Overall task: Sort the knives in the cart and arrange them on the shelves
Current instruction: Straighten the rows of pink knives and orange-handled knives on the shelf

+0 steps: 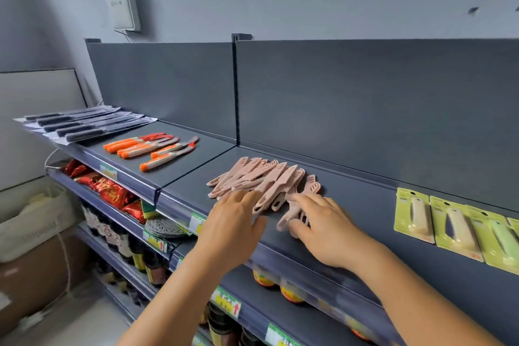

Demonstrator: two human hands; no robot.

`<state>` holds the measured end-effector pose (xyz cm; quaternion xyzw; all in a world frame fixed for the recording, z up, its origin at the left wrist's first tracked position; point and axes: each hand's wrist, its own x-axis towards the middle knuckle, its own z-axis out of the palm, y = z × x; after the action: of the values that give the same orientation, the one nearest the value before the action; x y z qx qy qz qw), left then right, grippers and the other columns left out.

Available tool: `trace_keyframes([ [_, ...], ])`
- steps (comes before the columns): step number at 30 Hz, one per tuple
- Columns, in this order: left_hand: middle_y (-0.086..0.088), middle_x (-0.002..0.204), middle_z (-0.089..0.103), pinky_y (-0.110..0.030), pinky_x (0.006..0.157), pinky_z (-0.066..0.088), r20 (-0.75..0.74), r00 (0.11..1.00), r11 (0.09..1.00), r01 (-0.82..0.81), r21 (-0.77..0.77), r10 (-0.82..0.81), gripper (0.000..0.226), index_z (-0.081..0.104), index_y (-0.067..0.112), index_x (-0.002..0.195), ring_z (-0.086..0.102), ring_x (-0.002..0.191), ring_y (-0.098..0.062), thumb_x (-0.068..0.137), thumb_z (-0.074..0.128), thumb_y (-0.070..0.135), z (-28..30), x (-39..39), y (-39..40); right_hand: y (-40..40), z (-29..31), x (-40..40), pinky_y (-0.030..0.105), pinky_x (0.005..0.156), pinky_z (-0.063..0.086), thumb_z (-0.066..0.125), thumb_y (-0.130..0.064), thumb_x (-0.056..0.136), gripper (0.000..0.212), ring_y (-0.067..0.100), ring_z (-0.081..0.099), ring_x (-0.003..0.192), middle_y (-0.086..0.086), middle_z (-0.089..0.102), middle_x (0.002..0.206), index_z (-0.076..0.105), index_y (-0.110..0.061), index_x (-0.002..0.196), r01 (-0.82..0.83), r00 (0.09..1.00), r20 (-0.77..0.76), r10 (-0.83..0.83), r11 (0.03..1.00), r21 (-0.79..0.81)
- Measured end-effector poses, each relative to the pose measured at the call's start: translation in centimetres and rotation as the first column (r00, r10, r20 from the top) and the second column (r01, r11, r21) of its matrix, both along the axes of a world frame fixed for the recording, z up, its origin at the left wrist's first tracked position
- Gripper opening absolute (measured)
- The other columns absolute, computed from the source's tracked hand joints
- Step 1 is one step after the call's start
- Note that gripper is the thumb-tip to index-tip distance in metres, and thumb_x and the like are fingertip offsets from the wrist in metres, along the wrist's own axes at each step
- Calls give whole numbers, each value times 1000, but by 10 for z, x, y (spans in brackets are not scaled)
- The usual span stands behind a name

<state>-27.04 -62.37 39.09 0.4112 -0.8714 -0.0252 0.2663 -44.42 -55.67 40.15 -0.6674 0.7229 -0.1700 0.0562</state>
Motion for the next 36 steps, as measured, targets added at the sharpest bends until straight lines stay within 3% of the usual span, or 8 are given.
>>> trace_keyframes([
  [8, 4, 142, 42, -33, 103, 32, 101, 994, 988, -62, 142, 48, 45, 35, 27, 140, 36, 131, -20, 97, 39, 39, -9, 15, -104, -109, 4, 9, 40, 116, 7, 29, -49, 96, 61, 16, 4, 144, -11, 7, 159, 6, -33, 150, -91, 990, -97, 100, 992, 88],
  [13, 3, 135, 46, -33, 99, 41, 144, 990, 966, -27, 257, -11, 39, 47, 23, 130, 47, 121, -18, 100, 31, 42, -18, 15, -148, -161, -4, 28, 40, 116, 6, 25, -50, 96, 60, 14, 4, 144, -12, 8, 158, 8, -32, 150, -141, 982, -111, 155, 982, 125],
  [19, 7, 140, 43, -33, 102, 39, 194, 970, 955, 85, 285, -144, 41, 48, 28, 135, 41, 124, -18, 96, 35, 36, -24, 8, -182, -193, -18, 38, 43, 115, 10, 22, -49, 98, 51, 12, 12, 143, -13, 20, 154, 17, -37, 147, -142, 984, -84, 159, 973, 179],
  [24, 5, 137, 43, -29, 104, 33, 177, 934, 912, 240, 333, -311, 41, 49, 33, 133, 37, 123, -18, 101, 26, 41, -16, -5, -202, -201, -16, 22, 39, 114, 19, 27, -36, 98, 36, 10, 26, 136, -14, 36, 144, 37, -35, 133, -29, 999, -38, 35, 989, 145],
  [29, 8, 134, 43, -30, 103, 35, 169, 869, 840, 373, 394, -465, 49, 54, 29, 126, 34, 124, -16, 97, 24, 56, -11, -3, -226, -206, -11, 22, 36, 108, 30, 36, -25, 92, 33, 11, 38, 125, -14, 45, 133, 44, -35, 122, 132, 991, -24, -130, 979, 156],
  [33, 7, 139, 39, -38, 103, 37, 256, 790, 813, 455, 364, -557, 41, 51, 22, 128, 34, 124, -19, 100, 30, 43, -6, 9, -252, -210, -7, 33, 32, 104, 34, 38, -15, 88, 33, 11, 44, 119, -13, 51, 126, 49, -31, 115, 258, 966, -17, -259, 956, 140],
  [36, 5, 132, 42, -37, 98, 41, 310, 757, 814, 491, 311, -575, 33, 52, 19, 119, 39, 119, -20, 99, 34, 39, -6, 15, -265, -207, -5, 41, 30, 99, 37, 39, -10, 88, 31, 12, 46, 113, -12, 53, 119, 50, -33, 106, 361, 931, -7, -364, 920, 150],
])
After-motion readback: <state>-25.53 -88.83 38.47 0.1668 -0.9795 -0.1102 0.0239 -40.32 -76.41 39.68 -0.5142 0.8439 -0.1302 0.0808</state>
